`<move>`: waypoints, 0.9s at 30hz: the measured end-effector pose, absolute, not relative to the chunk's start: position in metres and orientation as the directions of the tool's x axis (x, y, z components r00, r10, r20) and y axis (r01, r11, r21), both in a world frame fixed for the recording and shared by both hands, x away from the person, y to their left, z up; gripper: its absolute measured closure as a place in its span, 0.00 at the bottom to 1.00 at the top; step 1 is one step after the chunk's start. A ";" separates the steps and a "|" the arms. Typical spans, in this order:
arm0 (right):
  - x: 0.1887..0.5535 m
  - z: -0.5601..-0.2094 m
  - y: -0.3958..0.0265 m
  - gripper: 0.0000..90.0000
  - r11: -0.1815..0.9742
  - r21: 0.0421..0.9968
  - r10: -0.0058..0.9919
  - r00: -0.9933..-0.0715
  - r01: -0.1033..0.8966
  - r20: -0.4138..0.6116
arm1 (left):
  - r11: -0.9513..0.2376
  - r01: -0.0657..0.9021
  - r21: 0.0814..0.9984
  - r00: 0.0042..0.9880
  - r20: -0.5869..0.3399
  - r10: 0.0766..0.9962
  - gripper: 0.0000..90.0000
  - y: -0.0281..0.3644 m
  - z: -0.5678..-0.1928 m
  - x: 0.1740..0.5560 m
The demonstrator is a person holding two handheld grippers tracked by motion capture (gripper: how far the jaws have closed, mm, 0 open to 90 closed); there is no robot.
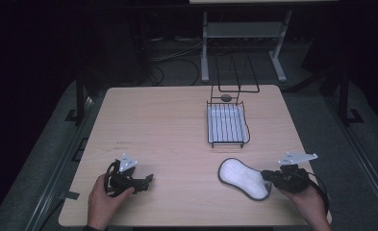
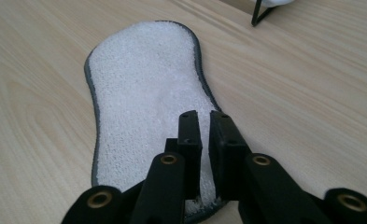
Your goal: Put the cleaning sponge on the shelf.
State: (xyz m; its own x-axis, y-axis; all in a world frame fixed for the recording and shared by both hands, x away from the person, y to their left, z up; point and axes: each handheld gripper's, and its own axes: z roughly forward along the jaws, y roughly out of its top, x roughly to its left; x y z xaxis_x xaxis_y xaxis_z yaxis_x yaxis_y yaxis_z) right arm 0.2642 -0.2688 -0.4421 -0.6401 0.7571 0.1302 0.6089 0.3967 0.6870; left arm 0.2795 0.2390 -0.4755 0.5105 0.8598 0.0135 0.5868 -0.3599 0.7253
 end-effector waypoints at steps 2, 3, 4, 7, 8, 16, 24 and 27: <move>0.264 -0.439 -0.269 0.83 0.385 0.694 0.757 -0.638 0.609 0.139 | -0.359 0.587 0.726 0.510 0.013 0.860 0.14 0.239 -0.476 0.279; 0.265 -0.436 -0.268 0.75 0.381 0.705 0.748 -0.647 0.599 0.146 | -0.359 0.587 0.726 0.510 0.013 0.860 0.14 0.239 -0.476 0.279; 0.265 -0.436 -0.268 0.75 0.381 0.705 0.748 -0.647 0.599 0.146 | -0.360 0.587 0.726 0.510 0.014 0.860 0.14 0.239 -0.476 0.280; 0.268 -0.435 -0.263 0.52 0.388 0.701 0.744 -0.652 0.599 0.146 | -0.359 0.587 0.726 0.509 0.014 0.860 0.14 0.239 -0.476 0.280; 0.269 -0.435 -0.261 0.46 0.389 0.699 0.745 -0.651 0.601 0.145 | -0.359 0.587 0.726 0.509 0.014 0.860 0.14 0.239 -0.476 0.280; 0.277 -0.438 -0.238 0.18 0.467 0.679 0.701 -0.705 0.566 0.105 | -0.358 0.587 0.726 0.508 0.014 0.861 0.14 0.239 -0.476 0.280; 0.286 -0.445 -0.225 0.16 0.501 0.664 0.671 -0.734 0.554 0.107 | -0.357 0.588 0.726 0.507 0.013 0.862 0.14 0.239 -0.476 0.279; 0.293 -0.450 -0.219 0.15 0.518 0.651 0.665 -0.740 0.554 0.101 | -0.357 0.588 0.726 0.507 0.013 0.862 0.14 0.239 -0.476 0.279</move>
State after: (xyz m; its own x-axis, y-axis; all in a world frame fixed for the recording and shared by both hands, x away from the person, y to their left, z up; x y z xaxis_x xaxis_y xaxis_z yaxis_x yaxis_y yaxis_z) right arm 0.2927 -0.2194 -0.4500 -0.7403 0.6646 0.1011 0.5542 0.5182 0.6514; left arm 0.2795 0.2387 -0.4756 0.5075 0.8616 0.0133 0.5879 -0.3575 0.7257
